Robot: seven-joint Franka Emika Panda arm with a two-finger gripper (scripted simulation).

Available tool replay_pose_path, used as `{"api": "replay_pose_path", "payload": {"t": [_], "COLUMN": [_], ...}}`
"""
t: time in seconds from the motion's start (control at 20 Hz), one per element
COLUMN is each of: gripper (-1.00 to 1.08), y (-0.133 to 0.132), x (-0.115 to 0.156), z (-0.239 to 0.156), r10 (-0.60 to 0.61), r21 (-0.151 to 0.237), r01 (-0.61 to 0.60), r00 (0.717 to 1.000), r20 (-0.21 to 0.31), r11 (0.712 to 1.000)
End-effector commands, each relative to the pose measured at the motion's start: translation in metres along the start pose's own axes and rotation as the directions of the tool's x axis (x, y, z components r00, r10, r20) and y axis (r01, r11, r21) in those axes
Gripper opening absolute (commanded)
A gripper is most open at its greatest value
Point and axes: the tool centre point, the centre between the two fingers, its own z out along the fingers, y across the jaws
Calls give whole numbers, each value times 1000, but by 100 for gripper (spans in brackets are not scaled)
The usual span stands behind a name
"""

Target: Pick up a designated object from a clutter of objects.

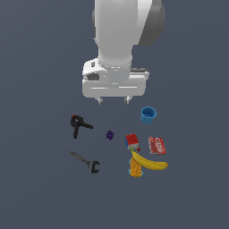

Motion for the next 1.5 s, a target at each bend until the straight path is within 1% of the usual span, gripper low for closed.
{"api": "replay_pose_path", "payload": {"t": [0.0, 0.3, 0.7, 1.05, 1.45], "gripper": [100, 100, 100, 100, 100], "y": [9, 38, 89, 130, 170], "x": [0, -1, -11, -30, -59], "z": [9, 39, 93, 140, 190], "r10": [-17, -79, -195, -297, -410], "r21": [-1, -5, -7, -4, 3], "r01": [17, 79, 195, 297, 410], "r00": [1000, 997, 981, 955, 912], "r20": [0, 0, 0, -3, -13], "r11": [1000, 997, 981, 955, 912]}}
